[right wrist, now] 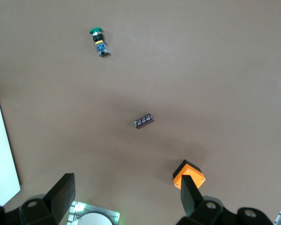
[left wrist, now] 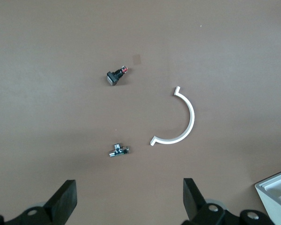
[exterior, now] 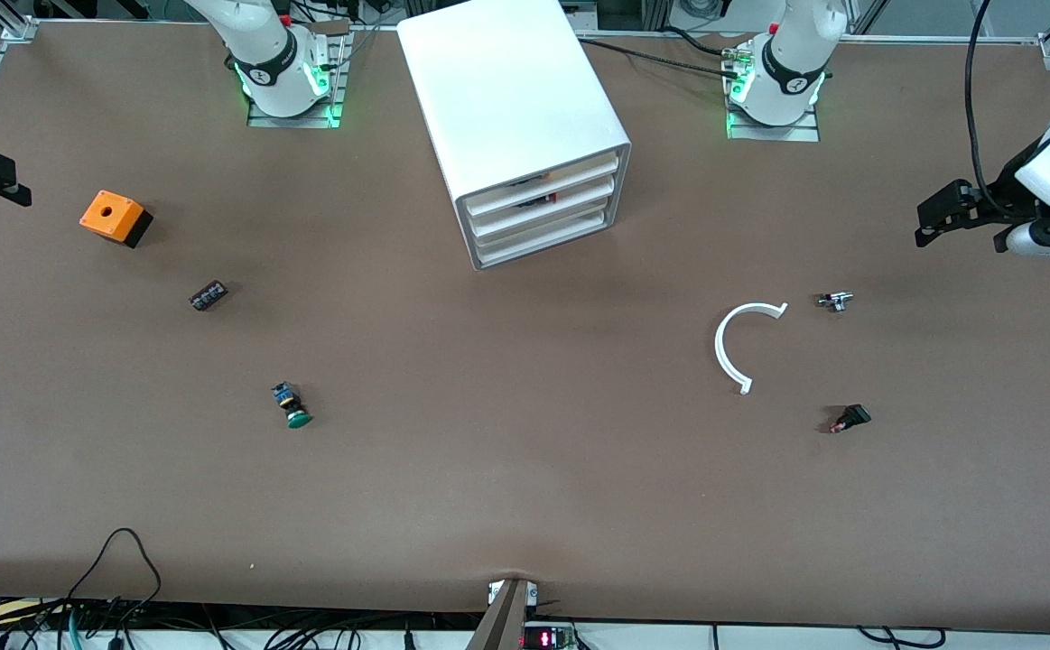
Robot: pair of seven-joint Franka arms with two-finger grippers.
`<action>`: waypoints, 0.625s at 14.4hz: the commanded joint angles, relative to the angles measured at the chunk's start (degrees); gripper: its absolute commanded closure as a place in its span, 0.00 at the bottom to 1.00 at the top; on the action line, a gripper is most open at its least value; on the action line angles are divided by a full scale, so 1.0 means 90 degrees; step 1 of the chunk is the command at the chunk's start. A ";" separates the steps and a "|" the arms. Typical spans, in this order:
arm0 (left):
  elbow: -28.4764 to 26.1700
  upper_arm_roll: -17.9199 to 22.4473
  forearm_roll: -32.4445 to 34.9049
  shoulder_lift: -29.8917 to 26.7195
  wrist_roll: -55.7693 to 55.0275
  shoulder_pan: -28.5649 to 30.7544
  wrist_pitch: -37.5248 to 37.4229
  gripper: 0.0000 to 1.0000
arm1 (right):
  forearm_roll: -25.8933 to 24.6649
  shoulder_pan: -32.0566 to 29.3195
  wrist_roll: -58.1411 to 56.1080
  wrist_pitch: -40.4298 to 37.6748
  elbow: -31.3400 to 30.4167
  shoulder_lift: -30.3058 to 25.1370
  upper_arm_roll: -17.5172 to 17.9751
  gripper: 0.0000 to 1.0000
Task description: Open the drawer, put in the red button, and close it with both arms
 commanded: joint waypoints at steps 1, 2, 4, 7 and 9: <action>-0.0028 -0.0007 0.0055 -0.0059 0.0136 0.0034 -0.0145 0.00 | -0.0087 -0.0027 -0.0068 0.0564 -0.1069 -0.0761 0.0210 0.00; 0.0021 -0.0007 0.0055 -0.0020 0.0136 0.0025 -0.0174 0.00 | -0.0097 -0.0037 -0.0078 0.0516 -0.1061 -0.0772 0.0211 0.00; 0.0022 -0.0036 0.0055 -0.0010 0.0136 0.0025 -0.0174 0.00 | -0.0078 -0.0008 -0.0059 0.0245 -0.0934 -0.0752 0.0181 0.00; 0.0031 -0.0036 0.0064 0.0000 0.0156 0.0025 -0.0174 0.00 | -0.0039 -0.0018 -0.0097 -0.0040 -0.0924 -0.0752 0.0162 0.00; 0.0070 -0.0055 0.0171 0.0010 0.0156 0.0025 -0.0194 0.00 | -0.0039 -0.0018 -0.0088 0.0027 -0.0914 -0.0723 0.0162 0.00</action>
